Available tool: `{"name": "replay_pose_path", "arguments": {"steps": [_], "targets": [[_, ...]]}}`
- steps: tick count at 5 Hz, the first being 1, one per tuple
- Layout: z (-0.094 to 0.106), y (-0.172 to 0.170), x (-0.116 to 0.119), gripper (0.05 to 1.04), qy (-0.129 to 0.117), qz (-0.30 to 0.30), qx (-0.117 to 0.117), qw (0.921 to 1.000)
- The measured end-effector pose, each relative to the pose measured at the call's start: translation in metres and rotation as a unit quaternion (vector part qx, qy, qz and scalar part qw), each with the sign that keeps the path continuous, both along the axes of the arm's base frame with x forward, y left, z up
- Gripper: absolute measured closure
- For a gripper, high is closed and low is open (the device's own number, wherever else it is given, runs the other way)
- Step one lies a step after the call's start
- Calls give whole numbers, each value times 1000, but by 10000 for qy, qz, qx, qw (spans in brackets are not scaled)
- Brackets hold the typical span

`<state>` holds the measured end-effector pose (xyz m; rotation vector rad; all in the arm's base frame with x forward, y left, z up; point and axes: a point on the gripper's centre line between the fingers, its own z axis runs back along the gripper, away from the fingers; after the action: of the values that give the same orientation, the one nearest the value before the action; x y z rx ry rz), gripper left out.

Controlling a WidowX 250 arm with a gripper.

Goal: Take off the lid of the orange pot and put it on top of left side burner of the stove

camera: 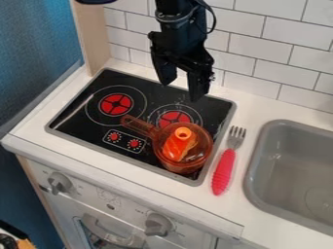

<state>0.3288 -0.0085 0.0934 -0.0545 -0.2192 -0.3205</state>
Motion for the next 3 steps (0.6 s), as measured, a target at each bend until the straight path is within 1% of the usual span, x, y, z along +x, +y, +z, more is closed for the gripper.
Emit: {"name": "replay_pose_path", "arguments": {"steps": [1,2,3], "targets": [[-12,-2,-4,84,196,22,-12,9998],[-16,-26,-16,84,293,-189,38,9994],[-17,-28,-16,84,268,-156,191,9993]]}}
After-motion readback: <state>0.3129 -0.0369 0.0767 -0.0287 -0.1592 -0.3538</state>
